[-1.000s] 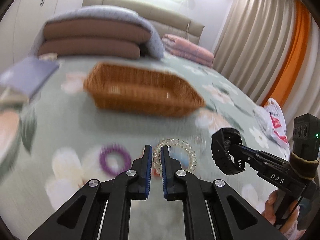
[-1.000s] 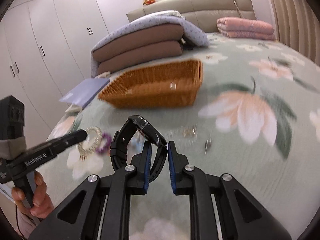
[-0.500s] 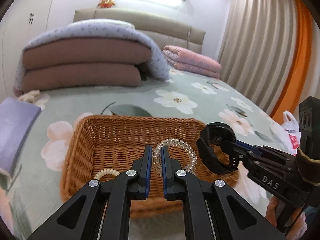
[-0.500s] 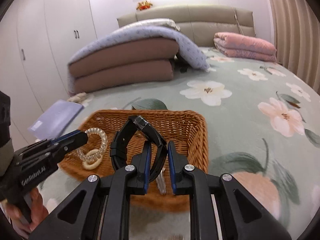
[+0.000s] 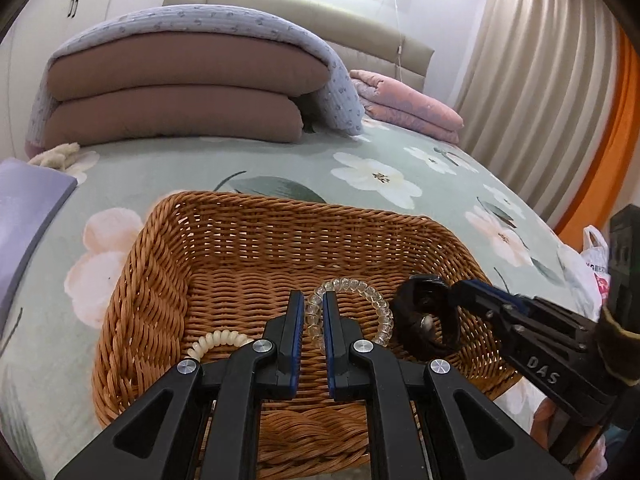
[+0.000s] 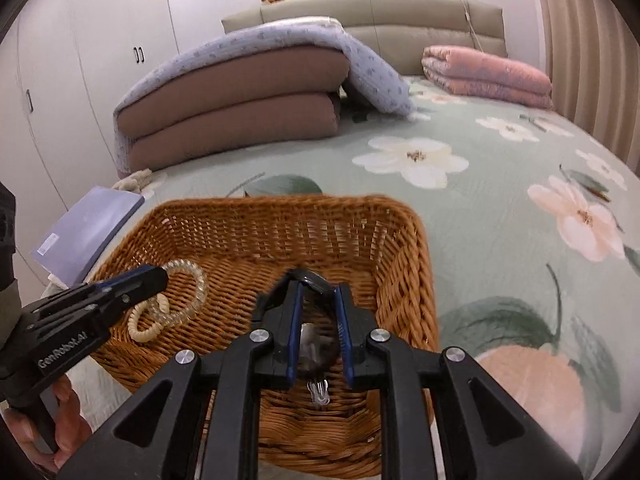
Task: Organize jewelry
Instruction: 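Carry bracelet and watch over the basket and open both tools to release, then grasp the purple coil hair tie with left tool while right tool grasps crystal bracelet clasp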
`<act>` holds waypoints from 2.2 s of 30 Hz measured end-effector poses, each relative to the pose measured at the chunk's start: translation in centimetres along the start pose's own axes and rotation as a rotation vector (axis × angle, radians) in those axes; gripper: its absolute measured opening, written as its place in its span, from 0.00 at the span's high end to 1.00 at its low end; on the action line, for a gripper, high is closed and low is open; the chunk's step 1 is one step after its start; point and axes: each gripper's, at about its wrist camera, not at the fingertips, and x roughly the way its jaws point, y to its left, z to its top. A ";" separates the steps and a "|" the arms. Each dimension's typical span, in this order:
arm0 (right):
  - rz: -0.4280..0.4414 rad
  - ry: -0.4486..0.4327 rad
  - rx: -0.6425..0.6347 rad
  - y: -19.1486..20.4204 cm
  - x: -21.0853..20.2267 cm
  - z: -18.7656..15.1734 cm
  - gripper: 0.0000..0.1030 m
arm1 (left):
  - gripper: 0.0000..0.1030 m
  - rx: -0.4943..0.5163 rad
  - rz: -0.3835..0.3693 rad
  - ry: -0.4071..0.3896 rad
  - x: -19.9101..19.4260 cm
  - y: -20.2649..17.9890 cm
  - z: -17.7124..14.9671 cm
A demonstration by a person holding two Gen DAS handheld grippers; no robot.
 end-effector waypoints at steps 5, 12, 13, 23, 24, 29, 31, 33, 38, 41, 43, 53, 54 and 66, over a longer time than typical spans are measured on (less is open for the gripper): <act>0.006 -0.031 -0.028 0.8 -1.1 -0.3 0.81 | 0.74 -0.018 -0.018 0.007 -0.3 0.3 0.0; 0.014 -0.079 -0.022 0.5 -3.2 -0.9 0.81 | 0.69 -0.080 -0.027 -0.066 -3.6 1.8 -0.3; 0.010 -0.088 -0.017 0.4 -3.8 -1.2 0.81 | 0.69 -0.102 -0.033 -0.085 -4.6 2.5 -0.4; 0.060 -0.131 0.053 -1.7 -9.3 -6.0 0.75 | 0.61 -0.192 -0.099 -0.182 -13.2 7.0 -4.8; 0.067 -0.130 0.060 -1.7 -9.7 -6.4 0.73 | 0.51 -0.190 -0.113 -0.192 -14.0 7.1 -5.5; 0.094 -0.142 0.059 -1.6 -13.4 -9.5 0.60 | 0.34 -0.192 -0.102 -0.198 -16.7 6.1 -8.6; 0.107 -0.148 0.060 -1.5 -14.7 -10.6 0.54 | 0.34 -0.176 -0.082 -0.180 -17.1 5.6 -9.6; 0.104 -0.147 0.065 -1.8 -15.8 -11.5 0.52 | 0.34 -0.160 -0.063 -0.159 -17.2 4.9 -10.5; 0.068 -0.137 0.110 -4.2 -17.4 -12.4 0.49 | 0.34 -0.146 0.008 -0.070 -16.7 4.5 -12.5; 0.066 -0.080 0.135 -5.6 -16.5 -12.5 0.49 | 0.34 -0.099 0.066 0.007 -15.1 4.1 -13.3; 0.066 -0.055 0.147 -6.2 -15.7 -12.6 0.49 | 0.34 -0.088 0.078 0.027 -14.1 4.2 -14.0; 0.018 0.077 0.119 -6.2 -11.6 -13.8 0.51 | 0.34 -0.081 0.034 0.077 -12.1 4.2 -14.7; 0.008 0.094 0.105 -6.0 -11.2 -13.9 0.52 | 0.37 -0.079 0.036 0.084 -12.0 4.2 -14.7; -0.090 0.166 0.010 -4.1 -9.1 -14.3 0.66 | 0.61 -0.066 0.078 0.145 -10.1 3.6 -14.7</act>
